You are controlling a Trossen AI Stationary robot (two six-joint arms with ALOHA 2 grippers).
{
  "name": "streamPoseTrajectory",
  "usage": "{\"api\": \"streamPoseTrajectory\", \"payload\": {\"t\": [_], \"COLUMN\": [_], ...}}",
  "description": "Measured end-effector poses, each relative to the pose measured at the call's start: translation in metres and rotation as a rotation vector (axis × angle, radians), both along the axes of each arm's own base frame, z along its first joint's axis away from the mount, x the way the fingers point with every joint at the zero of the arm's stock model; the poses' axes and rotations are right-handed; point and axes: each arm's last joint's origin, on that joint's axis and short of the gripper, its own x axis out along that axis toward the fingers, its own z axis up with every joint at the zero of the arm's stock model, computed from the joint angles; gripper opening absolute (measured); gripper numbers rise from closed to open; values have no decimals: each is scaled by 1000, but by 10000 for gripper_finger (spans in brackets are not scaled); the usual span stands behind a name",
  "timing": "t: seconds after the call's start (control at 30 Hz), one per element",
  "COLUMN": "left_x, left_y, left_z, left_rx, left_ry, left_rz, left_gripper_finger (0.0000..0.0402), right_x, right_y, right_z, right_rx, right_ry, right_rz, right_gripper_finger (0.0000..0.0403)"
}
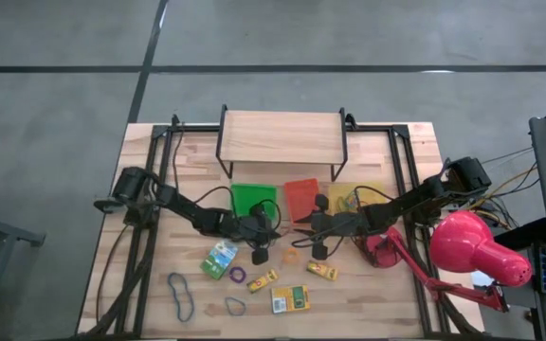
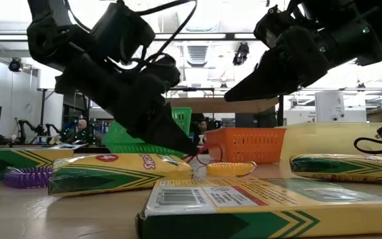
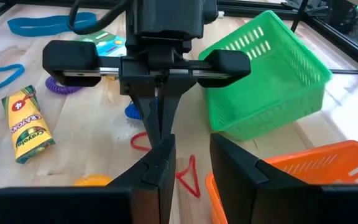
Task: Pick & Place Office Desk Supplies
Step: Put the red rubber band into the yellow bin
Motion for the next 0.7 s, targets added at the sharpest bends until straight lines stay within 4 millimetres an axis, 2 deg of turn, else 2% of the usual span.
{"api": "streamPoseTrajectory", "payload": {"t": [0.4,0.7], "left_x": [2,1], "left_y": [0,0], "left_z": [-1,-1], "left_rx": [-21,-21], "left_ry": [22,21], "left_rz": [19,18], "left_gripper_finger": [3,40], "right_x": [0,0], "right_y": [0,0], "right_z": [0,0], "right_rx": [0,1], "right_ry": [-1,-1], "right_rz": [0,0], "right_gripper_finger": [97,101]}}
